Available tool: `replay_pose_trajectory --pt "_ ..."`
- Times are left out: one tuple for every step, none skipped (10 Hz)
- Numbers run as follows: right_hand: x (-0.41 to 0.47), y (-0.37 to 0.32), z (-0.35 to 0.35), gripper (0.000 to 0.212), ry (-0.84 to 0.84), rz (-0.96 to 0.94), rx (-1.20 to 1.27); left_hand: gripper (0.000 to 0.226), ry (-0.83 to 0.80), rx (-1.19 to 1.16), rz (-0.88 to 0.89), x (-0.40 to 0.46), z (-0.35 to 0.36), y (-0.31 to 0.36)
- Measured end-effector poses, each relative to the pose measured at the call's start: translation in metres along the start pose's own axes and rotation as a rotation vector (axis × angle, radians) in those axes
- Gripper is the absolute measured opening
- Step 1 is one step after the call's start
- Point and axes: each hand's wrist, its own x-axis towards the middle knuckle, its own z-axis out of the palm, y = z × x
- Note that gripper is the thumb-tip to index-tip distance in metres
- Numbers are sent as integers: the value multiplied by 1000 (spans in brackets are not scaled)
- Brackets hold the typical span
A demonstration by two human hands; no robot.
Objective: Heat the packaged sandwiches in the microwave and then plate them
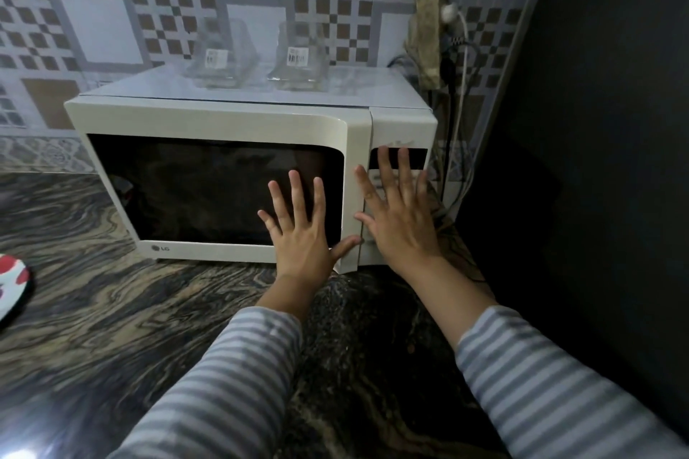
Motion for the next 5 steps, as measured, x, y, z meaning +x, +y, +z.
replay_pose_trajectory --pt "2 -4 1 95 4 19 -8 108 -45 17 -19 4 -2 3" --pt "3 -7 3 91 9 38 -8 107 -49 27 -26 6 -2 2" --pt "1 -6 0 88 -9 31 1 108 -82 42 -25 2 -6 3" --pt "1 -5 -9 86 -28 31 20 110 -148 51 -19 2 -22 2" --pt "-2 -8 -35 72 -101 70 175 99 -163 82 52 -7 -40 -2"
